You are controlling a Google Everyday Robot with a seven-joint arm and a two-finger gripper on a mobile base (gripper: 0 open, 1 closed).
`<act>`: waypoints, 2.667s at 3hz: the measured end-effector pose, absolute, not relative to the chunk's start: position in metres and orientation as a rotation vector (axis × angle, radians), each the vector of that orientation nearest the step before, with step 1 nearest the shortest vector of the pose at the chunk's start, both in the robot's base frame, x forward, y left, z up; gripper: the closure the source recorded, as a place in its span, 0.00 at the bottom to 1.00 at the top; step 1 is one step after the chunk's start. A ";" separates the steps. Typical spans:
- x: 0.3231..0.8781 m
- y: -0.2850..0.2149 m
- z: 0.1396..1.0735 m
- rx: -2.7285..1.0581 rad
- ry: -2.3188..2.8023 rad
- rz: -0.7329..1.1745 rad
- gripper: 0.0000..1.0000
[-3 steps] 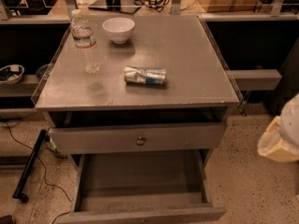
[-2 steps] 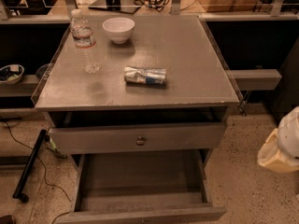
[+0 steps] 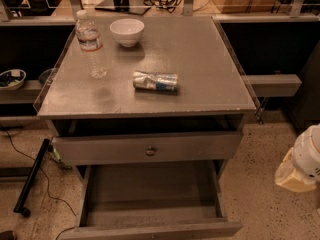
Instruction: Close middle drawer
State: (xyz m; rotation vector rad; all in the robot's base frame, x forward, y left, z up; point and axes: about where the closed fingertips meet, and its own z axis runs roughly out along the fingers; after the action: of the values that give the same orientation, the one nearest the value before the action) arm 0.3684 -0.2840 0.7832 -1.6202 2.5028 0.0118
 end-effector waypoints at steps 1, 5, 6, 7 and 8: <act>0.362 -0.282 0.777 -1.623 2.504 0.031 1.00; 0.298 -0.258 0.684 -1.625 2.596 0.229 1.00; 0.279 -0.251 0.670 -1.605 2.584 0.307 1.00; 0.258 -0.242 0.632 -1.610 2.601 0.395 1.00; 0.242 -0.235 0.584 -1.662 2.651 0.449 1.00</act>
Offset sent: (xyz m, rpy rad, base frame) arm -0.0543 0.0181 -0.0606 0.0791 0.0742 -0.0338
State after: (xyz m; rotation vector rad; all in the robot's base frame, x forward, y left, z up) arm 0.2417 -0.2353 0.5842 -1.6621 2.6511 0.4492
